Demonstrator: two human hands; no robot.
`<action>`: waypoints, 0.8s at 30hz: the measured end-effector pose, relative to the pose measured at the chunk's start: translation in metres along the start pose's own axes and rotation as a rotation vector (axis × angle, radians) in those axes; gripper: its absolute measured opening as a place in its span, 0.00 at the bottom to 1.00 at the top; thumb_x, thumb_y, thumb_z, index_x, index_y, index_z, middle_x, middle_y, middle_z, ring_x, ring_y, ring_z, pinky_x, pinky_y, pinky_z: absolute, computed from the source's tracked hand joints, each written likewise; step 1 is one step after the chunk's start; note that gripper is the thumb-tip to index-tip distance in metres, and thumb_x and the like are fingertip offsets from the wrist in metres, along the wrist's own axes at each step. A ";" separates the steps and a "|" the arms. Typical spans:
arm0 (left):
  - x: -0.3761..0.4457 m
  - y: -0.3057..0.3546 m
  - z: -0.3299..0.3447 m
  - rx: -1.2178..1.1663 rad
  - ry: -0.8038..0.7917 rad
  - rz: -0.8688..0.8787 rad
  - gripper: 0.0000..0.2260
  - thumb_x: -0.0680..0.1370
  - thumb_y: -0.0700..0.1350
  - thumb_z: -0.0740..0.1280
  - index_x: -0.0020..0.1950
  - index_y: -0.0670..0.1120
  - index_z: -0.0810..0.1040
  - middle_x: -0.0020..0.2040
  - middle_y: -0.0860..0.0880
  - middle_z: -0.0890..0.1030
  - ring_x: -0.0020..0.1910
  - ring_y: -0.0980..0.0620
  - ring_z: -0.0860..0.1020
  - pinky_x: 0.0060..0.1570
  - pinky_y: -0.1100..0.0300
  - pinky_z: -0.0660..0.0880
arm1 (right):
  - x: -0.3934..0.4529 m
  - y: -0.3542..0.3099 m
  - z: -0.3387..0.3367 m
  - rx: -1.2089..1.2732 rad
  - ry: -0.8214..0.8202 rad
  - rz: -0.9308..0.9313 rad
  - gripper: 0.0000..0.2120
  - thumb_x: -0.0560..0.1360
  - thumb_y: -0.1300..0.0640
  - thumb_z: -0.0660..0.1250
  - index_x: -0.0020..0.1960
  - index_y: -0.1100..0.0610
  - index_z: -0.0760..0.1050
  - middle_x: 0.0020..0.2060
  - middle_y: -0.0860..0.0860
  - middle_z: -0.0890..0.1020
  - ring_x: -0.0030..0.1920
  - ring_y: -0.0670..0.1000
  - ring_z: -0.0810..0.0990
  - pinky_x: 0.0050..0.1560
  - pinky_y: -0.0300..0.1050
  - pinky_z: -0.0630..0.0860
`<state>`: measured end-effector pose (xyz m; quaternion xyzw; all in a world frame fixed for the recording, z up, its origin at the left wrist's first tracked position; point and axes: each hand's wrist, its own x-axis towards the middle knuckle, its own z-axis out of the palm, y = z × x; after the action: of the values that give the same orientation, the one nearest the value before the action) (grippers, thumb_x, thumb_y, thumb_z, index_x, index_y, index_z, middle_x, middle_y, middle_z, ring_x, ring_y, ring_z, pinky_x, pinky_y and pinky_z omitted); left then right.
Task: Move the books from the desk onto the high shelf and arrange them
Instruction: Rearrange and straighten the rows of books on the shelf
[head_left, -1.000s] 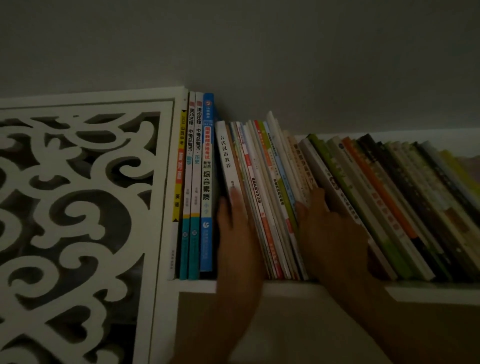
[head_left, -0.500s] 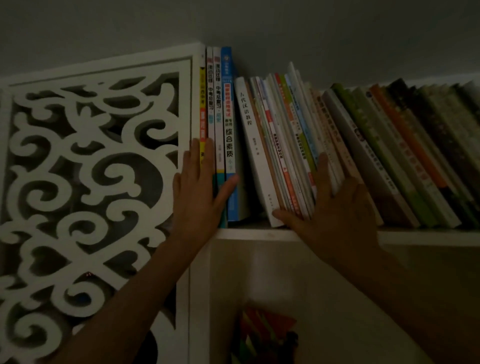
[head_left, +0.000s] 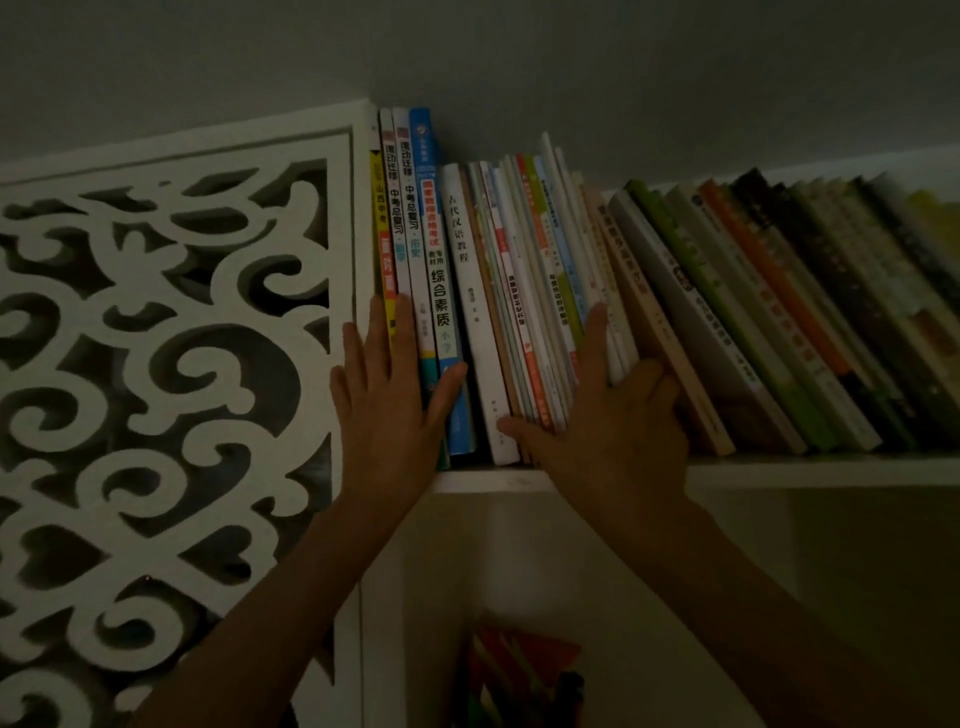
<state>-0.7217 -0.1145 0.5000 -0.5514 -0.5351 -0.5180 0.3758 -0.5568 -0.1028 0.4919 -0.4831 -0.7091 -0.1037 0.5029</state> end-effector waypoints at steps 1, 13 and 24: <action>0.000 -0.001 -0.004 0.018 0.003 0.024 0.33 0.75 0.66 0.47 0.76 0.53 0.43 0.77 0.44 0.49 0.75 0.41 0.48 0.72 0.41 0.46 | 0.001 0.002 -0.007 -0.038 0.035 -0.042 0.50 0.69 0.29 0.59 0.75 0.48 0.33 0.73 0.63 0.50 0.71 0.63 0.54 0.66 0.58 0.63; 0.161 0.018 -0.054 0.026 0.256 0.183 0.13 0.82 0.43 0.55 0.63 0.40 0.71 0.62 0.41 0.73 0.57 0.45 0.74 0.57 0.54 0.70 | 0.170 -0.088 -0.062 -0.018 0.270 -0.679 0.17 0.79 0.51 0.57 0.63 0.59 0.69 0.59 0.56 0.75 0.58 0.56 0.74 0.56 0.48 0.68; 0.191 0.021 -0.034 0.146 0.239 0.205 0.16 0.82 0.50 0.54 0.66 0.46 0.71 0.64 0.43 0.71 0.64 0.44 0.66 0.58 0.56 0.62 | 0.197 -0.077 -0.018 -0.152 0.657 -0.874 0.14 0.75 0.55 0.54 0.41 0.62 0.75 0.33 0.58 0.81 0.32 0.59 0.78 0.39 0.49 0.71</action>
<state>-0.7278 -0.1125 0.6951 -0.5091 -0.4637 -0.4986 0.5266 -0.6119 -0.0392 0.6868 -0.1209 -0.6400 -0.4992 0.5715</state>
